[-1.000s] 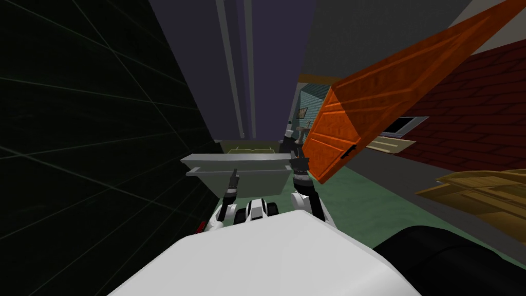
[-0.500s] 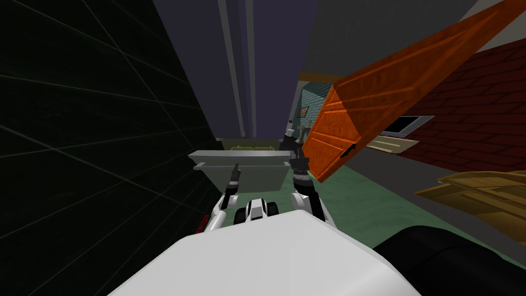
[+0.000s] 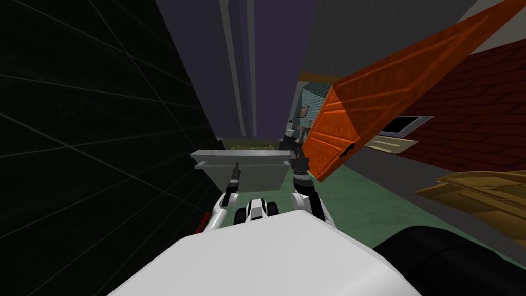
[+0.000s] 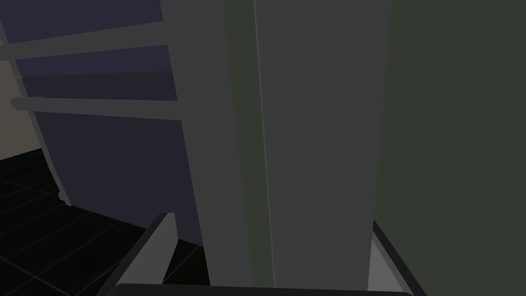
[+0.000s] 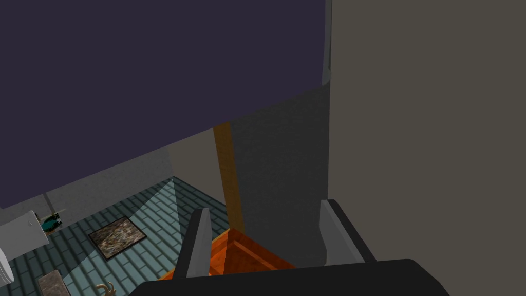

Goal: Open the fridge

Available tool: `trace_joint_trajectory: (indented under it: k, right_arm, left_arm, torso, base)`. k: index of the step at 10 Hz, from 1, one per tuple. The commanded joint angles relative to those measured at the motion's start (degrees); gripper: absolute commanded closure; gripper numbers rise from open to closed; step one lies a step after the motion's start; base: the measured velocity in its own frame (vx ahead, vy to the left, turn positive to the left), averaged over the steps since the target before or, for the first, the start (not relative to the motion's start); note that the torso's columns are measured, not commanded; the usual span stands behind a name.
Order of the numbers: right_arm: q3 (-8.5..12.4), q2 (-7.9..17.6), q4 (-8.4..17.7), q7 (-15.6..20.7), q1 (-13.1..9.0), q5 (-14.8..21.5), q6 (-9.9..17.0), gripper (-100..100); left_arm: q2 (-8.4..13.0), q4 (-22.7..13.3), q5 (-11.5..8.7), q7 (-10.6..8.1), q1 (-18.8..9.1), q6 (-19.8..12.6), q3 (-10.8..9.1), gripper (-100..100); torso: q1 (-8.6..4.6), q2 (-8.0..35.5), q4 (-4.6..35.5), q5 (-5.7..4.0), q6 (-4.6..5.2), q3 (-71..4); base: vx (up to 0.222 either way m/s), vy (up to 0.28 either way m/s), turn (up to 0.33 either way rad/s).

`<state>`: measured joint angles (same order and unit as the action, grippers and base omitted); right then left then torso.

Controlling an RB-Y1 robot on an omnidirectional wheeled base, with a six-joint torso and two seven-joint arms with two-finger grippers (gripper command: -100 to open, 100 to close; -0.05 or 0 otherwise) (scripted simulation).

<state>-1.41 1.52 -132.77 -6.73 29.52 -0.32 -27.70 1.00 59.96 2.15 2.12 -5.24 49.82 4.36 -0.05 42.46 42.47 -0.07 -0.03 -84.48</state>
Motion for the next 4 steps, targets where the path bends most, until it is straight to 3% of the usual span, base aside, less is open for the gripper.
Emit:
trace_joint_trajectory:
  k: [1, 4]
  right_arm:
    - [0.0, 0.0, 0.0, 0.0, 0.0, 0.0, 0.0, 0]
    - [0.0, 0.0, 0.0, 0.0, 0.0, 0.0, 0.0, 0]
  left_arm:
    - [0.0, -0.1, 0.0, 0.0, 0.1, -0.1, 0.0, 0]
    - [0.0, -0.2, 0.0, -0.01, 0.2, -0.1, 0.01, 0]
  torso:
    - [0.01, -0.1, -0.1, 0.02, 0.02, 0.0]
    - [0.03, -0.1, -0.1, 0.05, 0.03, -0.1]
  base:
    - [0.0, 0.0, 0.0]
    - [0.0, 0.0, 0.0]
